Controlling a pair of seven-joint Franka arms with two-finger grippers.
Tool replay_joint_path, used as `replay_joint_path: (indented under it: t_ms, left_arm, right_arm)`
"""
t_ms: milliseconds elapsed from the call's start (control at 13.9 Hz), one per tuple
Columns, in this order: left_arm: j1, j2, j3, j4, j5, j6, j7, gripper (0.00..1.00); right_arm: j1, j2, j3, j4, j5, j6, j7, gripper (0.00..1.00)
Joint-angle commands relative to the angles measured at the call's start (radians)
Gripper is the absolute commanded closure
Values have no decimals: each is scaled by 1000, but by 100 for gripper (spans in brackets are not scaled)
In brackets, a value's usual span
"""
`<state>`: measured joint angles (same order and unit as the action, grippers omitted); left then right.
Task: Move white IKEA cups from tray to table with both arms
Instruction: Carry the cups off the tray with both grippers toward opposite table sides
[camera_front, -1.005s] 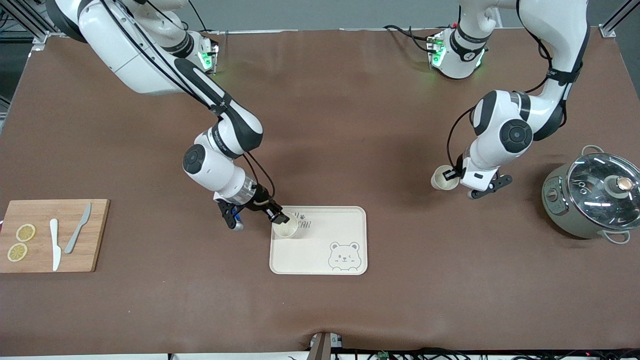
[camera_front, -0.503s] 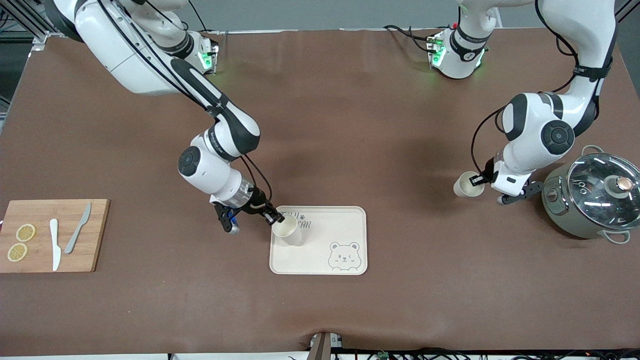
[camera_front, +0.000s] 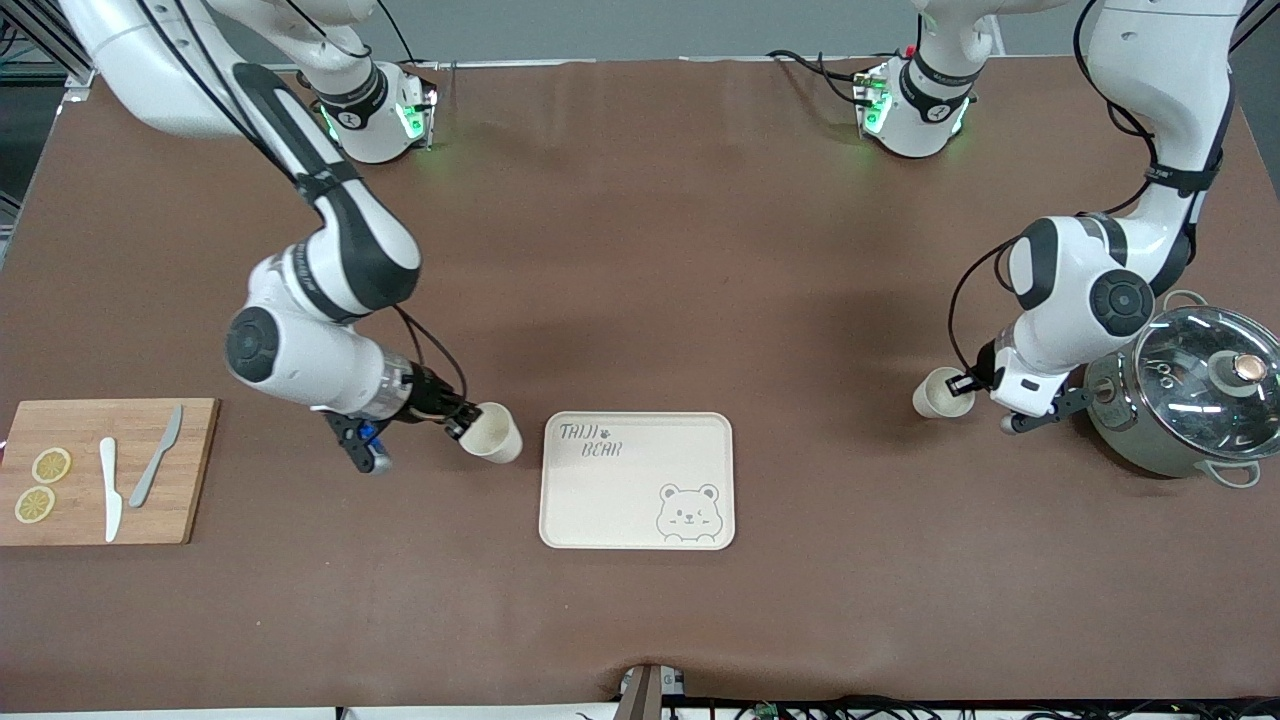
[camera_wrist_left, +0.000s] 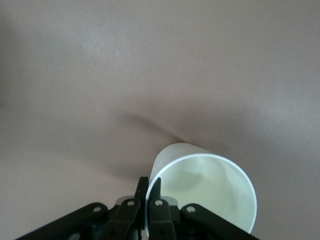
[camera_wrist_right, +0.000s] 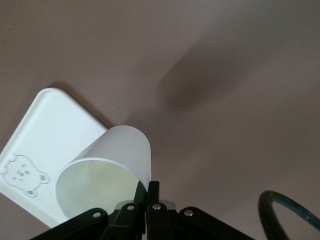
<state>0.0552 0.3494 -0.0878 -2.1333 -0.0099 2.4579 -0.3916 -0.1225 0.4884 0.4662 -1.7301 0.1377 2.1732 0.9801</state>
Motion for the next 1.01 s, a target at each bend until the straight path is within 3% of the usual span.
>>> replay_joint_path:
  t_ms: [0,72,144,287,574,790,933]
  left_arm:
    - [2,32,-9,47,19,1,3,100]
    - [3,33,-9,49,19,1,5,90]
    - [9,33,-9,52,19,1,8,69]
    - [3,33,-9,59,19,1,7,0]
    - [3,-35,-12,69,19,-23,3,0]
    - [3,-116,-12,98,19,-111,8,0]
    - [2,-147,-13,153,21,-213,7,0]
  right_arm:
    - [-89,-94,-4,-65,-12,-109,-203,100]
    - [-97,-117,-56,-65,-12,-168,-300,100]
    - [-94,-138,-113,-63,-12,-223,-430,100]
    - [-94,-165,-226,-90,-12,-271,-660,100]
    - [-89,-162,-415,-163,-12,-210,-1036,100]
    - [-89,-157,-439,-245,-12,-93,-1078,100]
    - [-92,-146,-446,-252,-13,-88,-1078,100]
